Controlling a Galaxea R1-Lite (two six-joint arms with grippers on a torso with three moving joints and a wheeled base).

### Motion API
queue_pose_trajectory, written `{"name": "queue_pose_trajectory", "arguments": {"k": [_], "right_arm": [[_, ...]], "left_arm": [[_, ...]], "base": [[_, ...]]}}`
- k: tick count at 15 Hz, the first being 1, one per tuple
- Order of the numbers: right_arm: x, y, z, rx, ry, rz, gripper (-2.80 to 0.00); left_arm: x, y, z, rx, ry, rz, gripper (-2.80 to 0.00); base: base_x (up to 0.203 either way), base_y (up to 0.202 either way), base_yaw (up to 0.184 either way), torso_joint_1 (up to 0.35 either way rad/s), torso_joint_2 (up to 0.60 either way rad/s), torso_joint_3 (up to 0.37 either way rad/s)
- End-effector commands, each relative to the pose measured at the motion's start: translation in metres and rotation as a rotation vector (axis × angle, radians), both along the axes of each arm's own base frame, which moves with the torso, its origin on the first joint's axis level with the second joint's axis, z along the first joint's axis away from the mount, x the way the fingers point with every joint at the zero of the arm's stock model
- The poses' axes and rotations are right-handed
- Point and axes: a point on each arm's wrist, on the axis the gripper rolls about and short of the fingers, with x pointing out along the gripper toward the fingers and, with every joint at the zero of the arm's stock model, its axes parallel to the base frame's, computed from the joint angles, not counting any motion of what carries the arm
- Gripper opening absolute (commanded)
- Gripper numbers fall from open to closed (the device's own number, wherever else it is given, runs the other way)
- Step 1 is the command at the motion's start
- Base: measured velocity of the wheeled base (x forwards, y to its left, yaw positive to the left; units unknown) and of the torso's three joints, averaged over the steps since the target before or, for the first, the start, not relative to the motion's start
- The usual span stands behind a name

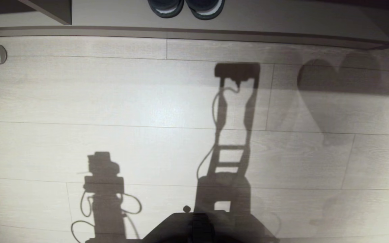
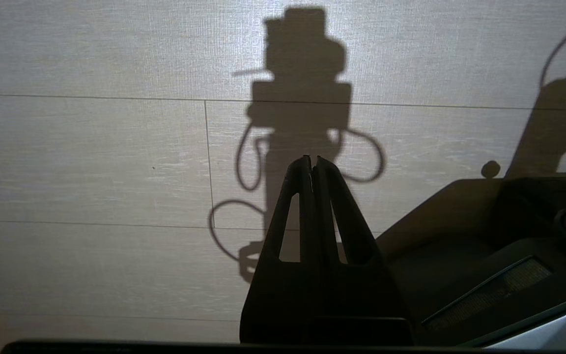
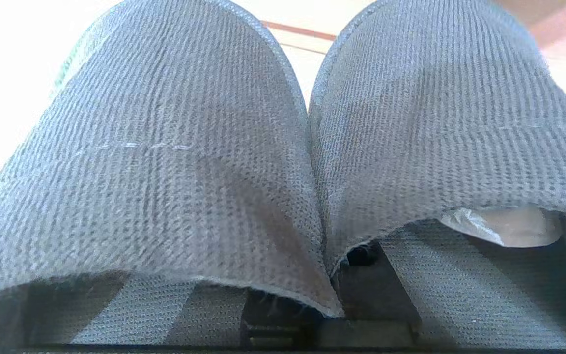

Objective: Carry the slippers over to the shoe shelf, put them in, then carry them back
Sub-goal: Place the slippers on the floor

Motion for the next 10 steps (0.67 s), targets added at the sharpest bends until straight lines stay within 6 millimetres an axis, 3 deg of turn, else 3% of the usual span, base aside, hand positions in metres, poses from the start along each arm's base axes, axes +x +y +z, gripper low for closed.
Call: {"name": "queue_pose_trajectory", "arguments": {"k": [1,4,7,10], "right_arm": [[-0.04,0.001,-0.023,-0.014,-0.1,0.017,-2.8],[-0.044,0.002,-0.089,-0.036,0.046,0.053,-2.8],[-0.04,0.002,-0.143,-0.038,0.146,0.062,-2.8],[-0.038,0.002,-0.16,-0.032,0.178,0.047,-2.8]], "left_arm": [[0.0,0.0,-0.001,-0.001,0.002,0.0,-2.8],[0.0,0.0,-0.001,-0.001,0.002,0.0,-2.8],[0.0,0.0,-0.001,-0.001,0.002,0.0,-2.8],[0.0,0.0,-0.001,-0.001,0.002,0.0,-2.8]], "base": [[0.0,0.0,0.0,0.0,0.0,0.0],[0.0,0.0,0.0,0.0,0.0,0.0],[0.0,0.0,0.0,0.0,0.0,0.0],[0.0,0.0,0.0,0.0,0.0,0.0]]}}
